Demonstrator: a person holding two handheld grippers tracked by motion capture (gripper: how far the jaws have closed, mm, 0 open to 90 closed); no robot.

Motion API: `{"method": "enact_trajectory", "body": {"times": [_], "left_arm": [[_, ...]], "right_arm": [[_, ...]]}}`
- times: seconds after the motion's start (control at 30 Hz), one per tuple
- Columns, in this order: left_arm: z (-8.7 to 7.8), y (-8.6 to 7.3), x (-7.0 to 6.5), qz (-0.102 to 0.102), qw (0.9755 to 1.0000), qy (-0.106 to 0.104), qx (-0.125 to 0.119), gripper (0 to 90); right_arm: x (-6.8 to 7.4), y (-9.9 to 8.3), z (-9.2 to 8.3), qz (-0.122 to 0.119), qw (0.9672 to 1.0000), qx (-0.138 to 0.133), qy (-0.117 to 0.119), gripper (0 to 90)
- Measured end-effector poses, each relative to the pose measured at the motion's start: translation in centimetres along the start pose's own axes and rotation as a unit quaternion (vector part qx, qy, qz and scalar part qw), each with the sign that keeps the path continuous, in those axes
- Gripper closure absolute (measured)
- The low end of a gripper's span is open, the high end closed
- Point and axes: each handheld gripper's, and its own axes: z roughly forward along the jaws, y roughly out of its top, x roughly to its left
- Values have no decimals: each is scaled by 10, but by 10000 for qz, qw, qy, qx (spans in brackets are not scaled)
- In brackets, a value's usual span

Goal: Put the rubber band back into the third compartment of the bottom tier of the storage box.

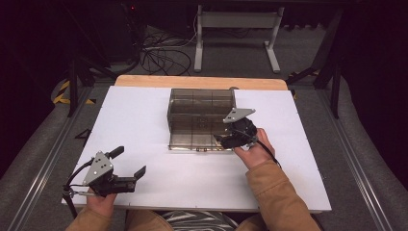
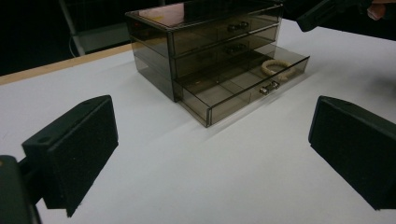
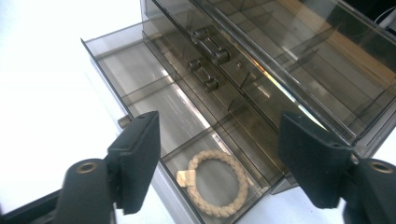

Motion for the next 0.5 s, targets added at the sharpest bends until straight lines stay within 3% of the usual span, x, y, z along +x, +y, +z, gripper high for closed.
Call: {"method": "enact_trajectory", "body": {"times": [0.5], "left_arm": [[-1, 0, 0, -9, 10000, 3, 10, 20]], "right_arm": [[3, 2, -5, -77, 9998, -148, 94, 242]]}}
